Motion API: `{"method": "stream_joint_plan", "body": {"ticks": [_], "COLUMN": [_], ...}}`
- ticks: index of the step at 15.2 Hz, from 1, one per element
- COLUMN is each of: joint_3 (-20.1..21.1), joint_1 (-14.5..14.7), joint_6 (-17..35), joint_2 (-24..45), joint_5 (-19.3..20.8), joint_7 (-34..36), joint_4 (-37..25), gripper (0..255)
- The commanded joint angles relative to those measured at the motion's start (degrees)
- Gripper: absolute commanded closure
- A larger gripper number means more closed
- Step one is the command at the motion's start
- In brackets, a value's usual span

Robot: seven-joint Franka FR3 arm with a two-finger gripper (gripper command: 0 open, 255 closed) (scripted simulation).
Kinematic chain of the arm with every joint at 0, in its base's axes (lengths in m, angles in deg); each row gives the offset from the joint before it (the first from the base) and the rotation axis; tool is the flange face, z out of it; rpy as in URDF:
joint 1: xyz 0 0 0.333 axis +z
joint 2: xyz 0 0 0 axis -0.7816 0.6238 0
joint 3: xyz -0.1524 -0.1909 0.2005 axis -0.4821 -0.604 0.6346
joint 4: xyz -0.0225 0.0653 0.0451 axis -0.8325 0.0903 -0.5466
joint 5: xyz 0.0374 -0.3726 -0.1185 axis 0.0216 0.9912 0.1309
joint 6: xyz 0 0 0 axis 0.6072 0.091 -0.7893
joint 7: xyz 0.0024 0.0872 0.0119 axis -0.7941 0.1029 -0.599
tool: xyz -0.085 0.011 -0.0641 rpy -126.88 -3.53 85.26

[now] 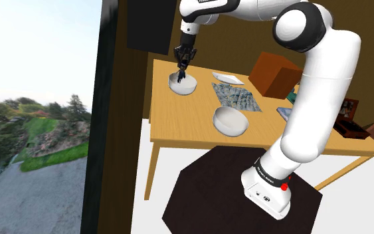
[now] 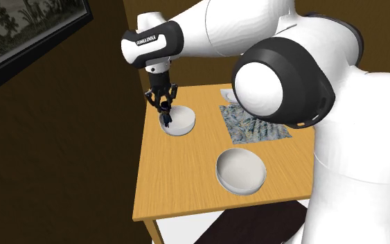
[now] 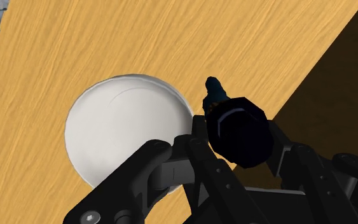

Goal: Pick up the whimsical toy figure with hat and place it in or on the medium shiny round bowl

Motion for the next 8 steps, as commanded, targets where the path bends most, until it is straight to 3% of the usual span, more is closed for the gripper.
{"method": "stream_joint_plan", "body": {"ticks": [1,6,8], "joint_3": [0.01,-0.02,-0.37], "joint_1": [0.04,0.01,-0.22], "joint_6": [-1.57,-4.63,-2.85], "joint_2": [-0.16,-0.64,-5.55], "joint_5": [0.03,0.11,0.48], "joint_7": [0.15,0.26,-0.44], "joint_4": [-1.39,-3.98,2.72], "gripper": [255,255,255]}}
